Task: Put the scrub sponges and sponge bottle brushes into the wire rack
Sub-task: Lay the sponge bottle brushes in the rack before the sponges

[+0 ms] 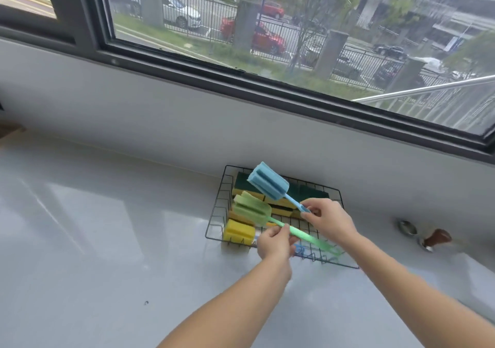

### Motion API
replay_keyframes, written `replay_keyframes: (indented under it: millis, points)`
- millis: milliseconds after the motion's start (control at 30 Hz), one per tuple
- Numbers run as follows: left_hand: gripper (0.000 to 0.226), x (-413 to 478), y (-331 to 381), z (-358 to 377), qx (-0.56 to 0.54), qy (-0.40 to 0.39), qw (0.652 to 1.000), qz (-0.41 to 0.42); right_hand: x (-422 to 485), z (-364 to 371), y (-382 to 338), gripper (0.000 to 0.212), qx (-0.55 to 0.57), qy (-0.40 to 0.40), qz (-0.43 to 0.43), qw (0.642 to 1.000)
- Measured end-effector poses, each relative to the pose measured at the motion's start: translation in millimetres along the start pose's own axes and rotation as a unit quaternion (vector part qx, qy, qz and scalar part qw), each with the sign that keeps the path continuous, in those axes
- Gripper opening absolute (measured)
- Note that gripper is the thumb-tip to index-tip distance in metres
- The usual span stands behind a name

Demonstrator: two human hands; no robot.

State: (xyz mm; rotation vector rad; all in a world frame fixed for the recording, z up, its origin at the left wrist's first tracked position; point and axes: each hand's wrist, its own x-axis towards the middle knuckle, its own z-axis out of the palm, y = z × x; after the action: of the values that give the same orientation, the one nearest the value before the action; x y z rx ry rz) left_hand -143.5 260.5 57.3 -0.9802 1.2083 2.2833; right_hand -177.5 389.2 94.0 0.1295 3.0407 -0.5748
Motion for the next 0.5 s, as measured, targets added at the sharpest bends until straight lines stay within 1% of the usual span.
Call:
replay_keyframes:
  millis: [167, 267, 400, 500]
  points:
    - [0.01, 30, -12, 50, -0.043, 0.097, 0.994, -0.011, 57, 0, 10, 0.022, -0.087, -0.074, -0.025, 0.993]
    - [0.013, 49, -23, 60, -0.02, 0.145, 0.989, -0.023, 78, 20, 14, 0.026, -0.107, -0.111, -0.038, 0.987]
    - [0.005, 67, -34, 58, -0.008, 0.177, 0.984, -0.034, 88, 52, 19, 0.026, -0.119, -0.15, -0.056, 0.98]
    - [0.008, 77, -30, 56, -0.021, 0.158, 0.985, -0.062, 90, 69, 25, 0.029, -0.117, -0.157, -0.055, 0.979]
